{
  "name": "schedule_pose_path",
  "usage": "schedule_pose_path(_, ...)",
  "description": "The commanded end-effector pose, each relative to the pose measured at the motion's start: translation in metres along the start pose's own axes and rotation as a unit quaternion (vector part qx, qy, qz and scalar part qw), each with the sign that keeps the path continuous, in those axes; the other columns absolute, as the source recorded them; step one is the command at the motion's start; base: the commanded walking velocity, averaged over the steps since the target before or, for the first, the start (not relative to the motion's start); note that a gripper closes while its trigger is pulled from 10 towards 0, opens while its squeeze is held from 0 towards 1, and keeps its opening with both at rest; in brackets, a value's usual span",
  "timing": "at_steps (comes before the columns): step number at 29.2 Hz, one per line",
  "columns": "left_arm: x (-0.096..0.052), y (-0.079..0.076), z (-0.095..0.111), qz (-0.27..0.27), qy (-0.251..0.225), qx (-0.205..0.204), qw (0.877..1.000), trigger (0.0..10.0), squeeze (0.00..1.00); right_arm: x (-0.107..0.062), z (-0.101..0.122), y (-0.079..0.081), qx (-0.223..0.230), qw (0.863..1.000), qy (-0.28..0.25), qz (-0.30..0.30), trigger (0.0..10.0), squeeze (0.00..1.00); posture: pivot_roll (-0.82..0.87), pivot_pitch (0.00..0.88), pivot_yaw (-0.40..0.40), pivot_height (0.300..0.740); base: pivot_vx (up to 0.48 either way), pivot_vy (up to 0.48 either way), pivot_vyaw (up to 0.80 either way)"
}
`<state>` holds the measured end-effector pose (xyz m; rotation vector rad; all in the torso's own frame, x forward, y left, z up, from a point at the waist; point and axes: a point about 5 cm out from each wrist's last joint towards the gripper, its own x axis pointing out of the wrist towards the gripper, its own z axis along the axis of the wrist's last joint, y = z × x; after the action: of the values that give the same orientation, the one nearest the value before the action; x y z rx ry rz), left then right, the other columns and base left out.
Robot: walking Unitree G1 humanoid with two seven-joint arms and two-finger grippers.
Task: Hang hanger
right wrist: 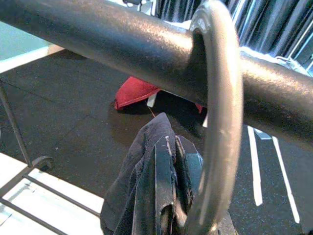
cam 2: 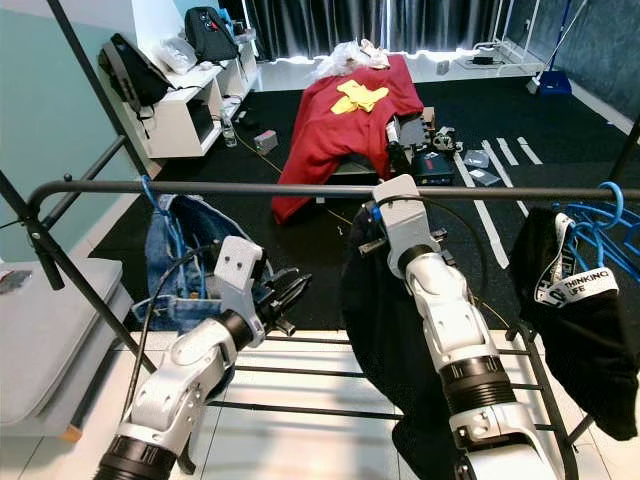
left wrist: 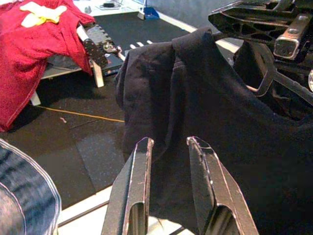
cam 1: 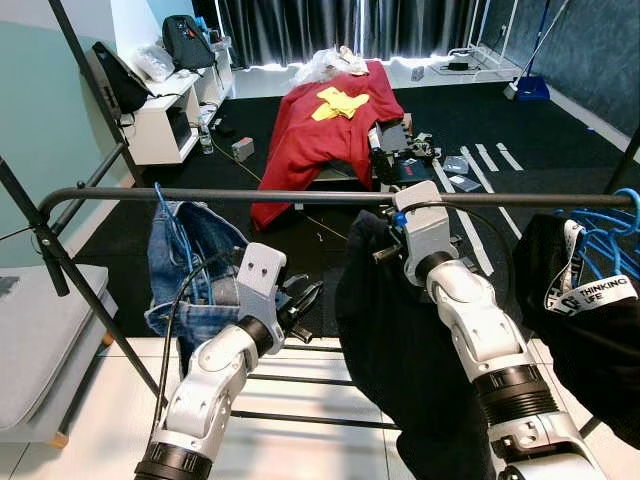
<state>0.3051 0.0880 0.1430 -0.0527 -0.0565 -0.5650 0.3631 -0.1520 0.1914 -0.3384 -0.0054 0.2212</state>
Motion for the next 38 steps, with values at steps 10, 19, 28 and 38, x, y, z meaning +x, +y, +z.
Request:
schedule_pose_path(10, -0.003, 0.002, -0.008, 0.004, 0.020, 0.003, 1.000, 10.0, 0.00, -0.001, -0.005, 0.001, 0.028, 0.999, 0.022, 0.004, 10.0, 0.28, 0.10, 0.041, 0.067, 0.740, 0.000, 0.000, 0.00)
schedule_pose_path(19, -0.004, 0.003, -0.008, 0.005, 0.020, 0.003, 1.000, 10.0, 0.00, -0.001, -0.008, 0.003, 0.020, 0.999, 0.041, 0.008, 10.0, 0.00, 0.09, 0.037, 0.070, 0.740, 0.000, 0.000, 0.00)
schedule_pose_path(28, -0.005, 0.008, -0.009, 0.017, 0.022, 0.004, 1.000, 10.0, 0.00, -0.002, -0.006, 0.004, 0.060, 0.994, 0.078, 0.039, 10.0, 0.00, 0.07, 0.037, 0.065, 0.740, 0.000, 0.000, 0.00)
schedule_pose_path(38, -0.007, 0.012, -0.011, 0.022, 0.027, 0.011, 0.999, 10.0, 0.00, -0.004, 0.012, 0.002, 0.057, 0.992, 0.092, 0.068, 10.0, 0.00, 0.07, 0.032, 0.070, 0.740, 0.000, 0.000, 0.00)
